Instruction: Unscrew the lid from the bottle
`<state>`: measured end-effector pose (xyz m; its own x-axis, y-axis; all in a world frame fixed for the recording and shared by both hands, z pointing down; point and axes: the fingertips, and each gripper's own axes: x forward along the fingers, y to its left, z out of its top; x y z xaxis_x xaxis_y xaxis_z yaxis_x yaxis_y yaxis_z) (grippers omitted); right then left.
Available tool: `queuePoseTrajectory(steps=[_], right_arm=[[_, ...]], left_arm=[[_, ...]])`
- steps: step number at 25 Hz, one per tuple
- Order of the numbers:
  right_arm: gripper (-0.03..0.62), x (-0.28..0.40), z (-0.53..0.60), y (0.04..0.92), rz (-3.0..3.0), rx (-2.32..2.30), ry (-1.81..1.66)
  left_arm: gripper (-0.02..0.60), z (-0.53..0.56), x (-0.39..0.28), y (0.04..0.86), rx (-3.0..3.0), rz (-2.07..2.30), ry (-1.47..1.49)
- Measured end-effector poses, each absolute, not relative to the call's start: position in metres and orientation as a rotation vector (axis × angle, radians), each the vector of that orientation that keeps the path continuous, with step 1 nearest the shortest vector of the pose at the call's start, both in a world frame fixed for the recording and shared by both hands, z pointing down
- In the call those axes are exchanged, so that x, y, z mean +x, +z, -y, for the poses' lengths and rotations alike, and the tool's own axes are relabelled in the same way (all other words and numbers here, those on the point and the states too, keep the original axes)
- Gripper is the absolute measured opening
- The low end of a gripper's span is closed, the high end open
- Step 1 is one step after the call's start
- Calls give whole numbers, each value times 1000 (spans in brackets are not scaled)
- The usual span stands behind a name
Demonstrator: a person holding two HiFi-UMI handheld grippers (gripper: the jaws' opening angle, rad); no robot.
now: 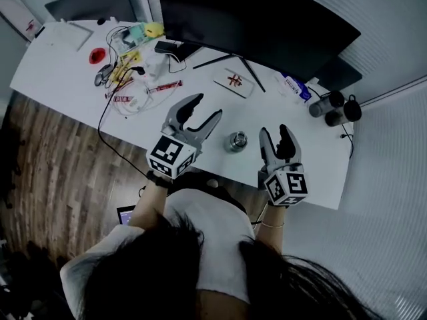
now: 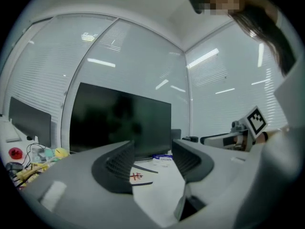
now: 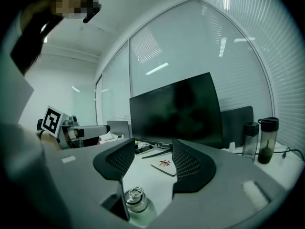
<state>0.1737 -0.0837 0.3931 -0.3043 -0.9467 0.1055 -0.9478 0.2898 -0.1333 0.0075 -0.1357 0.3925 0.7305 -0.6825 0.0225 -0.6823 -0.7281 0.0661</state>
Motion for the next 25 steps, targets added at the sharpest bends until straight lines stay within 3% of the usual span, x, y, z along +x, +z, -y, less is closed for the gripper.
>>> queuePoseTrajectory(steps=[10,25], right_arm=[[218,161,82,391,2516,1850,288],[218,150,72,444,2457,1798,476]], left_arm=[[272,125,6,399,2874,1036,5],[301,102,45,474,2858,760,155]])
